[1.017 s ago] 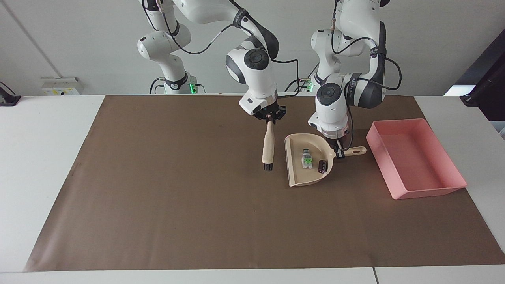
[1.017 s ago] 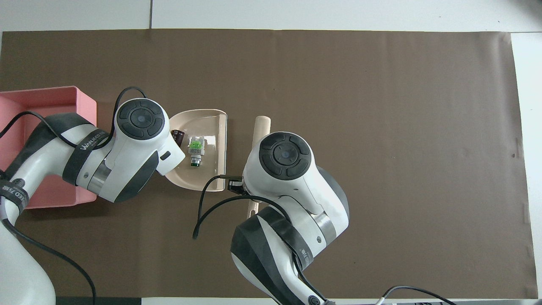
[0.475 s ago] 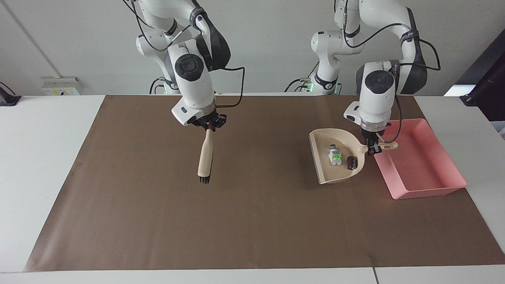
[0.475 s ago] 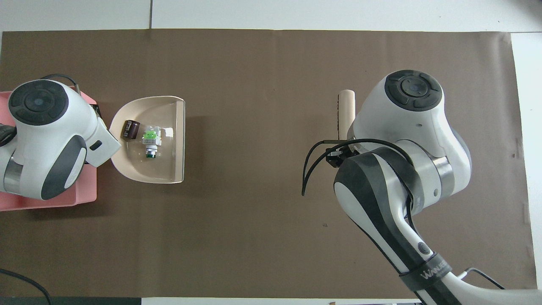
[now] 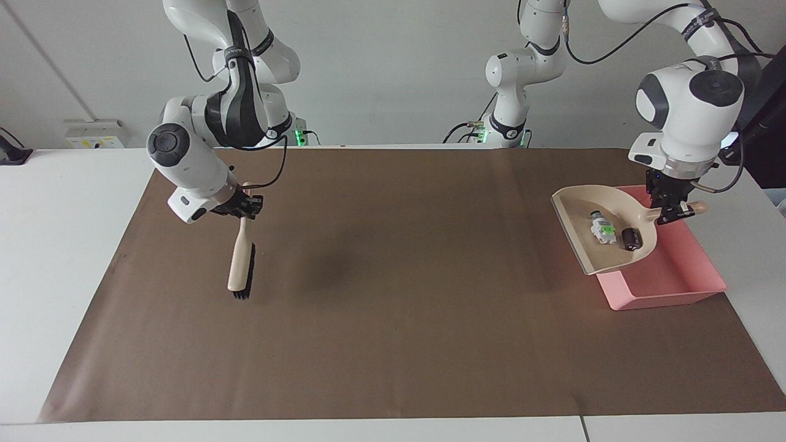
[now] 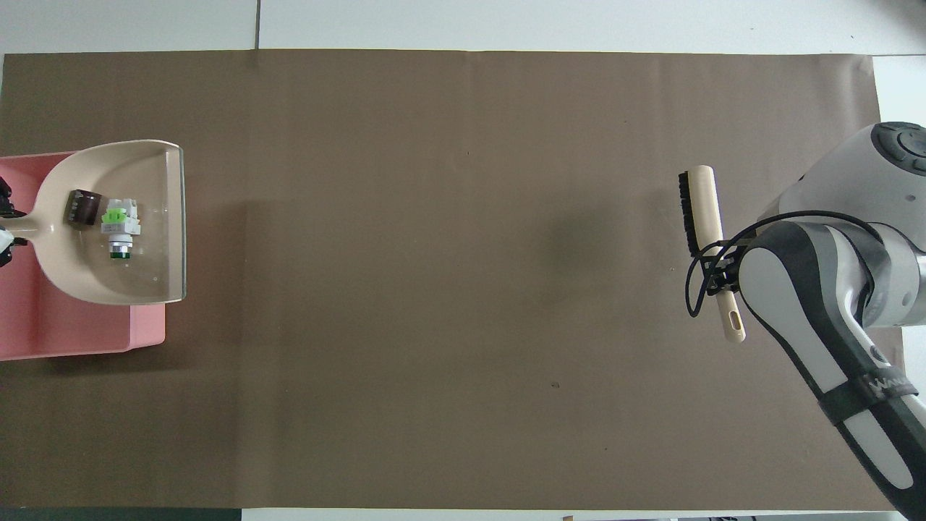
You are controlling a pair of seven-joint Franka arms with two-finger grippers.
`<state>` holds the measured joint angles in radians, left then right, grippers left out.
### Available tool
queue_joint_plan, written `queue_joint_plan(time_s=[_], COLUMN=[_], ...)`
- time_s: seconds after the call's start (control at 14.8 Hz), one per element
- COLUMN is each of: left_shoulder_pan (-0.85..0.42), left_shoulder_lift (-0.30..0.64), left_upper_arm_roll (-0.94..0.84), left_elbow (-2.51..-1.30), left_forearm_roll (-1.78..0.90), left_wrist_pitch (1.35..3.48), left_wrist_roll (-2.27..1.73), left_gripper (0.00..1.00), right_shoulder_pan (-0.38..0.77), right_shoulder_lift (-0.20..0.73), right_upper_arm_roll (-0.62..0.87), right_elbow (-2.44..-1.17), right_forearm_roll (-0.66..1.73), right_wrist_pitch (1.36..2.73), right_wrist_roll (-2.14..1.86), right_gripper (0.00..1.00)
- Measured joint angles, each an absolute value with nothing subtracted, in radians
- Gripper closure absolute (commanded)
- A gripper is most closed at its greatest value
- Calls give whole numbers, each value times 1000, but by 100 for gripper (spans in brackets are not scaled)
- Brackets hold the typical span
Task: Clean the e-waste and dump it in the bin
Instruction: 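Tip the dustpan over the pink bin with the left gripper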
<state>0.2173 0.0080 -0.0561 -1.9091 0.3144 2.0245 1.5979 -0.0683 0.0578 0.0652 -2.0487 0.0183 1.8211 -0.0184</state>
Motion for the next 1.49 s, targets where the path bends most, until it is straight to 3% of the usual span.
queue_joint_plan(time_s=[0.41,0.75,1.22,1.36,1.42,1.49], left_shoulder_pan=[406,405,353,329,320,315], left_shoulder_lift=[62,127,138,137,133,127], left_upper_arm_roll=[-50,-62,-66,-67,-67,-68], left_elbow=[-1866,-1865,-1875,-1904,-1924,-1943], left_forearm_roll=[327,475,831,956,1013,1065], left_wrist_pitch=[2099,2148,2139,2133,2130,2126], left_wrist_roll=[1798,1760,1516,1415,1368,1328], left_gripper=[99,100,100,100,100,100], right_shoulder_pan=[-179,-186,-218,-224,-225,-225], right_shoulder_lift=[29,29,35,40,39,39], right_upper_arm_roll=[67,69,69,69,69,69], right_elbow=[-2151,-2195,-2228,-2229,-2229,-2229], right_forearm_roll=[-32,-32,-32,-32,-32,-32], right_wrist_pitch=[1958,1990,2041,2046,2046,2046], right_wrist_roll=[-94,-105,-146,-160,-162,-163], right_gripper=[100,100,99,86,73,52])
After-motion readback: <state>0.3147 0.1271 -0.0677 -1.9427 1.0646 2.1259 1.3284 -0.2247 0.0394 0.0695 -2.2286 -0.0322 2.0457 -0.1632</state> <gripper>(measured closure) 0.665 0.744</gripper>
